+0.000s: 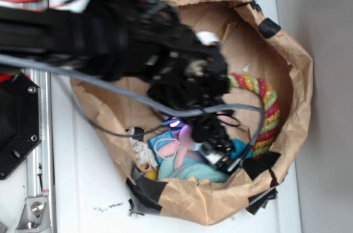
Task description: Grab the pink bunny.
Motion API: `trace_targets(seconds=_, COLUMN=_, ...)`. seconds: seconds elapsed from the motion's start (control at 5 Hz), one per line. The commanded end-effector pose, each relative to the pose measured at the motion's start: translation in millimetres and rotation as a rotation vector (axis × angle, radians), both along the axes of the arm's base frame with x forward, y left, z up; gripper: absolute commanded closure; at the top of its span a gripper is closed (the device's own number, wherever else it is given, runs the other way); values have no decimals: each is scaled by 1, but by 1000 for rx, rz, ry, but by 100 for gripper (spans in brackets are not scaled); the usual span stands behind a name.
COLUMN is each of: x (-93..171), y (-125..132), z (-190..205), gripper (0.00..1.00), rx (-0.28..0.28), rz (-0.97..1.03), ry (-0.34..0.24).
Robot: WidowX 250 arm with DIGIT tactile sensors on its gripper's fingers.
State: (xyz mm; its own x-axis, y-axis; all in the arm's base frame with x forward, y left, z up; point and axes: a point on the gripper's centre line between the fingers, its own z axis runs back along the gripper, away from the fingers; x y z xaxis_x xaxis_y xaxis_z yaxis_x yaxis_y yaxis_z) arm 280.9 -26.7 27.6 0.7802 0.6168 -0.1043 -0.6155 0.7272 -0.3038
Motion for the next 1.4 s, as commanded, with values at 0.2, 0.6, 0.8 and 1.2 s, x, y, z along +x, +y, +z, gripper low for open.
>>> trace_targets(seconds=0.2, x=-2, y=49, z=30, gripper=100, rx=240, rz=-175, ry=-11)
trace_targets(seconds=0.6, x=-12, y=89, z=119, gripper=80, rx=132, rz=-390, ry=-208)
trace_targets(seconds=0.8, x=-4, y=80, z=150, gripper=100, rx=227, rz=-602, ry=-169)
trace_targets(seconds=1.2, x=-13, y=56, z=147, gripper=100, rx=446, rz=-406, ry=-90)
